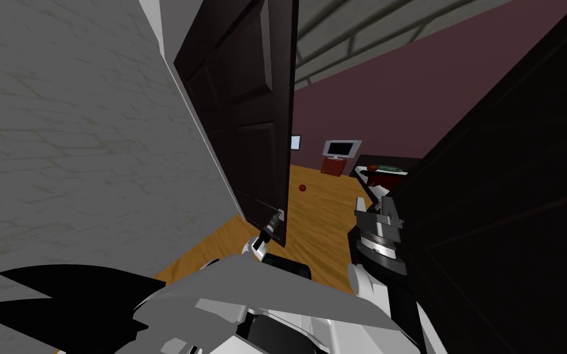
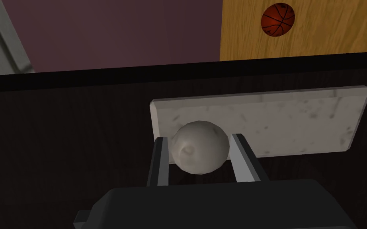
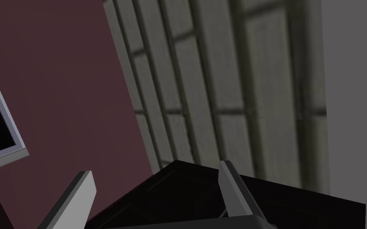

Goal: Push the door open

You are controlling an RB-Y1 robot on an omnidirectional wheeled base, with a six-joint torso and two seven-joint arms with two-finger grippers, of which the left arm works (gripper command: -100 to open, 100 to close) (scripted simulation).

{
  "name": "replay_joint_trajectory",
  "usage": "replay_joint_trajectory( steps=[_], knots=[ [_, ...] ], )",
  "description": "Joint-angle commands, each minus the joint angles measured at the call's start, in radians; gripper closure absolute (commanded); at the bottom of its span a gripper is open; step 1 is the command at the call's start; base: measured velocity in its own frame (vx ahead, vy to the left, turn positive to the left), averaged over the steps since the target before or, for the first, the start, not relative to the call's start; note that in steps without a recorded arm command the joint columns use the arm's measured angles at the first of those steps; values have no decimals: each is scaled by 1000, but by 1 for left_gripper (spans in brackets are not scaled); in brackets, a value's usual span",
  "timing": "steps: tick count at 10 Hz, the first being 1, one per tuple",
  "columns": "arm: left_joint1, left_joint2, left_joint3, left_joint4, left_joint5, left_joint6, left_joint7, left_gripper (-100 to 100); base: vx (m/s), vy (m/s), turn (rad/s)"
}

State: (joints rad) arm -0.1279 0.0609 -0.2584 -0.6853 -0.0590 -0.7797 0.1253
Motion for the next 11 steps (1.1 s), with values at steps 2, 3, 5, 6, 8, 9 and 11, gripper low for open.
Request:
replay_joint_trajectory(
  steps=[2, 3, 5, 6, 8, 9, 11],
  knots=[
    [-3, 17, 38, 11, 7, -13, -4, 100, 137, -83, 69],
    [-3, 20, 53, 13, 8, -12, -6, 100, 166, -109, 77],
    [-12, 18, 50, 33, 9, -23, -4, -100, 27, -35, 56],
    [-12, 18, 50, 32, 9, -22, -4, -100, -141, 2, 28],
    [-12, 17, 50, 28, 10, -19, -2, -100, -191, -2, 30],
    [-12, 16, 49, 25, 10, -17, -1, -100, -183, 24, 34],
    [-12, 12, 49, 20, 11, -13, 1, -100, -191, -28, 43]
  ],
)
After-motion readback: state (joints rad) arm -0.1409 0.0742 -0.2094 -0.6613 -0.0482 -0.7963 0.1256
